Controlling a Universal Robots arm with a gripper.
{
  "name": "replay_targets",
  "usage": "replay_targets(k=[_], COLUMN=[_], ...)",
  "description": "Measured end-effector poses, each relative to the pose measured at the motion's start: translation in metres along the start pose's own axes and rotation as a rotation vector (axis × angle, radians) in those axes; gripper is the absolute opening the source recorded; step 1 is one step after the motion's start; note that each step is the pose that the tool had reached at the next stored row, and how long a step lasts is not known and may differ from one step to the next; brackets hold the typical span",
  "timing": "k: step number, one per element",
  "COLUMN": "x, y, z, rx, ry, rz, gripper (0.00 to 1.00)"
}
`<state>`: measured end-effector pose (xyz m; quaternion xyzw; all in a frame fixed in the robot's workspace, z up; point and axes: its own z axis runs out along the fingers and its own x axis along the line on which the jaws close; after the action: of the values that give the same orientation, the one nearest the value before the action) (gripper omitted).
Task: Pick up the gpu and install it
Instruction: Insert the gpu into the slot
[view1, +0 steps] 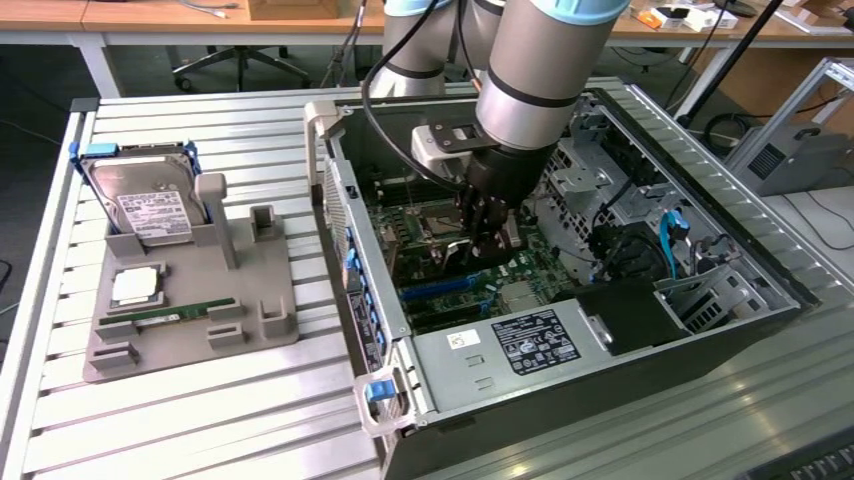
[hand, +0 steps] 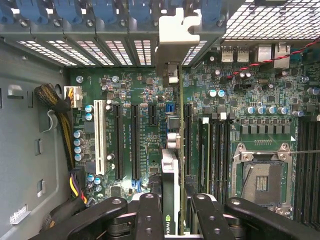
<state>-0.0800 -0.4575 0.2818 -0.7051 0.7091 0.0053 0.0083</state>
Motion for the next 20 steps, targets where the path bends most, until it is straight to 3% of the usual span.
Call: replay_targets(k=[20], x=[0.0001], y=[0.0], z=[0.0028], rx=[0.0], ry=[0.0001], rz=[0.0], gripper=[0.27])
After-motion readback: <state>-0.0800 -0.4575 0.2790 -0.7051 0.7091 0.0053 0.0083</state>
